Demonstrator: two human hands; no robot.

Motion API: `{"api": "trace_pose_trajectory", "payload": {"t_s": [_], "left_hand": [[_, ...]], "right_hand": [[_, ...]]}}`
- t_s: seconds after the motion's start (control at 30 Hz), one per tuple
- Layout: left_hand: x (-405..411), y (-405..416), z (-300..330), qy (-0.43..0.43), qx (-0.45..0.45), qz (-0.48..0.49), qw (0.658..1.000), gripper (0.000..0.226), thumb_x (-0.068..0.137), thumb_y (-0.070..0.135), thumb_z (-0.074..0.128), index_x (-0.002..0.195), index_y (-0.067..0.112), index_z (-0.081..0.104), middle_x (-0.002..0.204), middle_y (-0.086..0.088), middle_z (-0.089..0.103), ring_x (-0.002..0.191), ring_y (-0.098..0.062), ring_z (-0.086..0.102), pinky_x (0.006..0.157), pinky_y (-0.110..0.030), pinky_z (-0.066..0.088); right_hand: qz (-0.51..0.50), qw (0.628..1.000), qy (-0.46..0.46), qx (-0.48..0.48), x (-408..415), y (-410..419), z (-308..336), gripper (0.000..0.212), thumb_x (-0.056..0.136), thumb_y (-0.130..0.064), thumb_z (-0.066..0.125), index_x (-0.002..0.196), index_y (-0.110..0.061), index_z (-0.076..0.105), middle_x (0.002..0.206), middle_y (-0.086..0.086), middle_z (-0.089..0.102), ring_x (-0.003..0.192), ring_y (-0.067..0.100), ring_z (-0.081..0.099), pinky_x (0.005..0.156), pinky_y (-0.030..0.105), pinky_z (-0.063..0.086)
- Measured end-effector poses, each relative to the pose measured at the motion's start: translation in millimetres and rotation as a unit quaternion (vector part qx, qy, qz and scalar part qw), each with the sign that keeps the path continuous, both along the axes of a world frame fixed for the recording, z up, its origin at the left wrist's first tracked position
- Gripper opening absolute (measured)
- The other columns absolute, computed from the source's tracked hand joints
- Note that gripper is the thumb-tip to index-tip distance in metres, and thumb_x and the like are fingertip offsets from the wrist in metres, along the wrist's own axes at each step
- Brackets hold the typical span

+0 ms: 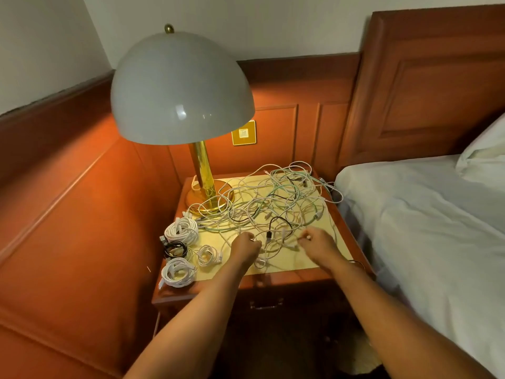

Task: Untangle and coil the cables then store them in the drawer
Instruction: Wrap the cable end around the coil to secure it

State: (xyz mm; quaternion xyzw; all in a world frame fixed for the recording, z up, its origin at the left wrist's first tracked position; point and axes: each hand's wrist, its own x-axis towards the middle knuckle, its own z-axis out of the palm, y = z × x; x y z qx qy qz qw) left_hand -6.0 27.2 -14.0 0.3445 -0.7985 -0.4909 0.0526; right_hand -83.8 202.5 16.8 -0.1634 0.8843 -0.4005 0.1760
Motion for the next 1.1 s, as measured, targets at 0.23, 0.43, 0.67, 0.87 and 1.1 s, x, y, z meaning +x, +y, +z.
{"api": "trace_pose_trajectory", "payload": {"t_s": [0.23,0.43,0.67,0.87,1.1], "left_hand": [[-13.9,-0.9,18.9,0.038,0.054,0.004,0.998,0.023,0.092,0.009,0.050,0.111,0.005,0.063,0.110,-0.019,0.065,0.084,-0.027,0.059,0.073,-0.034,0.047],[-23.1,0.7,75.7,0.135,0.139,0.024,0.981,0.025,0.099,0.016,0.046,0.103,0.002,0.066,0.084,-0.007,0.061,0.070,-0.016,0.054,0.062,-0.026,0.041],[-27.7,2.3,140.0,0.129,0.427,-0.110,0.888,0.056,0.103,0.048,0.028,0.098,0.007,0.066,0.085,-0.005,0.072,0.082,-0.019,0.065,0.075,-0.033,0.043],[-30.4,5.3,165.7,0.136,0.450,-0.018,0.882,0.028,0.102,0.016,0.036,0.089,0.008,0.060,0.054,0.002,0.052,0.047,-0.011,0.052,0.055,-0.026,0.045],[-18.4,18.0,180.1,0.170,0.349,-0.009,0.922,0.028,0.103,0.014,0.040,0.088,0.005,0.062,0.065,-0.002,0.045,0.055,-0.012,0.040,0.054,-0.025,0.036]], "right_hand": [[-0.042,0.929,-0.155,-0.334,-45.9,-20.8,127.5,0.020,0.098,-0.017,0.047,0.086,-0.007,0.060,0.045,-0.007,0.030,0.037,0.007,0.021,0.043,0.023,0.014],[-0.011,0.920,-0.102,-0.379,-41.9,-32.7,146.4,0.021,0.100,-0.016,0.046,0.095,-0.009,0.065,0.050,-0.009,0.034,0.043,0.006,0.025,0.042,0.021,0.020],[-0.007,0.948,-0.012,-0.317,21.4,-17.8,92.2,0.017,0.098,-0.016,0.052,0.097,-0.021,0.068,0.050,-0.012,0.042,0.049,0.011,0.032,0.044,0.025,0.027],[-0.022,0.961,-0.018,-0.275,78.5,-1.7,56.3,0.016,0.098,-0.015,0.053,0.091,-0.023,0.065,0.065,-0.006,0.053,0.058,0.013,0.044,0.055,0.024,0.035],[-0.002,0.966,-0.063,-0.250,100.2,3.5,37.4,0.014,0.099,-0.015,0.050,0.095,-0.021,0.062,0.067,0.001,0.065,0.065,0.017,0.062,0.070,0.031,0.055]]}}
